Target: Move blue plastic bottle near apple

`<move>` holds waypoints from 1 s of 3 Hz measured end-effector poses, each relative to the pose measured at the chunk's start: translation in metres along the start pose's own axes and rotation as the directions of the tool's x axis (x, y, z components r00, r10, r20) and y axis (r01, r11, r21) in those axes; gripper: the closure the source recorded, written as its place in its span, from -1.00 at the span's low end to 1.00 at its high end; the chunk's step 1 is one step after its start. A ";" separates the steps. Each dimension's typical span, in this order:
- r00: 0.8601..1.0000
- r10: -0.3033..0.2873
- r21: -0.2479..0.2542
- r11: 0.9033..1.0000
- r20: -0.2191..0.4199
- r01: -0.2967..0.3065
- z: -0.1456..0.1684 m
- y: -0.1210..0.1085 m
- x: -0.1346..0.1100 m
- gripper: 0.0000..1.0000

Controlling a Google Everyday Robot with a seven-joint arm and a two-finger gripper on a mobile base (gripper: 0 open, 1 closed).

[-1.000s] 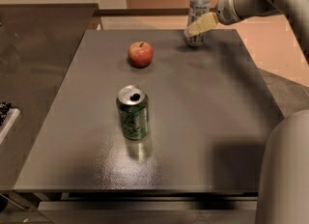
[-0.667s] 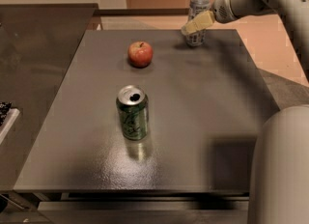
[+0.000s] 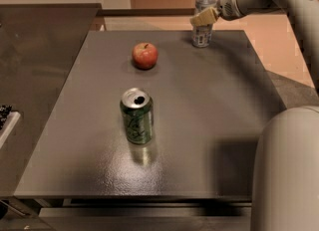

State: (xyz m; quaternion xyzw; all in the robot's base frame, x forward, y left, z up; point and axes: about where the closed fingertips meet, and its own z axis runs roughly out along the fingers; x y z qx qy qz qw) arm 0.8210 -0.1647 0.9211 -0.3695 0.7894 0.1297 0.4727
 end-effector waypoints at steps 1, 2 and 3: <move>1.000 0.003 -0.004 1.000 0.004 -0.003 -0.002 0.001 -0.001 0.28; 1.000 0.002 -0.012 1.000 0.013 -0.002 -0.007 0.005 -0.004 0.74; 0.999 -0.005 -0.040 0.999 0.043 0.007 -0.021 0.018 -0.011 1.00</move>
Offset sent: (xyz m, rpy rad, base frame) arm -0.0179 -0.0041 0.0182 0.0236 -0.0170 0.0134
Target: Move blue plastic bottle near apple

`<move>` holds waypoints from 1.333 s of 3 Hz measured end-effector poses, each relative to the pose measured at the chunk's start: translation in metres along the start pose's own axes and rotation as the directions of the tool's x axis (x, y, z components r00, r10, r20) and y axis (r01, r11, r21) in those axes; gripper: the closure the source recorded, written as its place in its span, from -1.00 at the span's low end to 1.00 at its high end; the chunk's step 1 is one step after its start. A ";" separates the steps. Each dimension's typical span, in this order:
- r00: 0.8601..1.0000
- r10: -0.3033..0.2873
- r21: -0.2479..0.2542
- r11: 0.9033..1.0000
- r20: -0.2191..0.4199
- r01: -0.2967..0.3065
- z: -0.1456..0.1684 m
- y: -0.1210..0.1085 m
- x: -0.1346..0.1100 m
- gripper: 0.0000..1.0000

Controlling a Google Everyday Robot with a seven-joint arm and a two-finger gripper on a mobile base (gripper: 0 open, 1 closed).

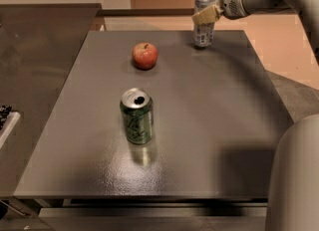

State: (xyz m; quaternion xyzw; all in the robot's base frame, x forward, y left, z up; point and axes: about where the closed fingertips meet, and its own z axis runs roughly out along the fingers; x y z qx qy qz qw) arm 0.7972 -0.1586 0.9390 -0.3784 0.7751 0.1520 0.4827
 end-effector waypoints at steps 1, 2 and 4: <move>0.999 -0.007 -0.059 0.998 0.048 0.010 -0.019 0.027 -0.011 1.00; 0.997 0.003 -0.132 0.991 0.082 0.008 -0.032 0.056 -0.017 1.00; 0.994 0.021 -0.267 0.964 0.103 0.007 -0.035 0.111 -0.013 1.00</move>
Offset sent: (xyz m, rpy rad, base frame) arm -0.0993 0.0372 0.0351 0.1527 0.0119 0.2008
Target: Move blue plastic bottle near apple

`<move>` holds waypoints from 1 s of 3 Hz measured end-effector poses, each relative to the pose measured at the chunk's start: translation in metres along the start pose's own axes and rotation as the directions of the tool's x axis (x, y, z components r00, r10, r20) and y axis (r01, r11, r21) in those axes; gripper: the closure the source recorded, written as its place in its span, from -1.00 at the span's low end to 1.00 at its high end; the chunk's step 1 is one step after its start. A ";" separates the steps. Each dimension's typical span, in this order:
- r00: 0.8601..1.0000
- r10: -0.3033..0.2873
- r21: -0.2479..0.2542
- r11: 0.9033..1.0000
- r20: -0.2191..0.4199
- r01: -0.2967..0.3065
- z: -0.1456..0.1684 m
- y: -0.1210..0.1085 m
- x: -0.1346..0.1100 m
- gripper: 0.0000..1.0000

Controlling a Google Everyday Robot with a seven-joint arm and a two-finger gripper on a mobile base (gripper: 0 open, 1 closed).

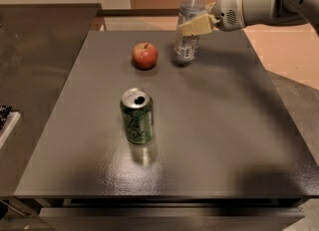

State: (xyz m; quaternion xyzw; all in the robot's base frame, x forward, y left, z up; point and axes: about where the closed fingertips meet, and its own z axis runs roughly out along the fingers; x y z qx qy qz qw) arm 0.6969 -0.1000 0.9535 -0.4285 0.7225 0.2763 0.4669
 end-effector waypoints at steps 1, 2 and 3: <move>1.000 -0.009 -0.044 0.999 -0.004 0.009 0.009 0.016 0.003 1.00; 1.000 -0.021 -0.071 0.997 -0.012 0.020 0.017 0.026 0.006 0.68; 0.999 -0.038 -0.088 0.995 -0.023 0.036 0.026 0.031 0.009 0.21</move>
Offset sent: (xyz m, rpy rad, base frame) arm -0.0236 0.0299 -0.0163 -0.0170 0.0155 0.1014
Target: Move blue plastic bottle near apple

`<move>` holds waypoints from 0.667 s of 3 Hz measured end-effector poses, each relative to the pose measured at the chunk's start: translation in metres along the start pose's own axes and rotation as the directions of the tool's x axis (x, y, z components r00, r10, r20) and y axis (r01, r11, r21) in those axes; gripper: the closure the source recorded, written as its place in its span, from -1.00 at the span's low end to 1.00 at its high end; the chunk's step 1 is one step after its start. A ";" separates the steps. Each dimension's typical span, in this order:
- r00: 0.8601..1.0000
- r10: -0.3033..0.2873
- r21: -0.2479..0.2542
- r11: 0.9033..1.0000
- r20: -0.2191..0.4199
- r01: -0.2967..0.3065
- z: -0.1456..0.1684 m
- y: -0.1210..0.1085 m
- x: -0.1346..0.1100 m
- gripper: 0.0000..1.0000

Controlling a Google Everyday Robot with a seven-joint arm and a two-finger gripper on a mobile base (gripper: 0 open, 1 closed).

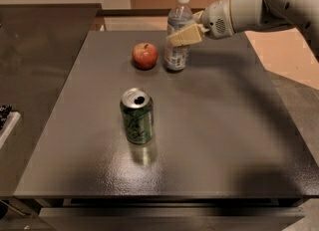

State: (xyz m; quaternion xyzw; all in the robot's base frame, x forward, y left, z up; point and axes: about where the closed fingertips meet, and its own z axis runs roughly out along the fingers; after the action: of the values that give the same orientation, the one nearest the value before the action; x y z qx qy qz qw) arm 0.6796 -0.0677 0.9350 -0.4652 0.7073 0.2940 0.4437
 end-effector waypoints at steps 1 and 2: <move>1.000 -0.015 -0.009 1.000 -0.011 0.015 0.007 0.002 -0.001 -0.26; 1.000 -0.024 -0.016 1.000 -0.014 0.024 0.011 0.003 -0.002 -0.72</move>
Offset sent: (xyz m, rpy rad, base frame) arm 0.0019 0.0095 -0.0002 -0.0255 -0.0178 0.0265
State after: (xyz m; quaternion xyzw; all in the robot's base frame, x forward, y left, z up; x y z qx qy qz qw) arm 0.6809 -0.0568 0.9322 -0.4791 0.7024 0.2910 0.4386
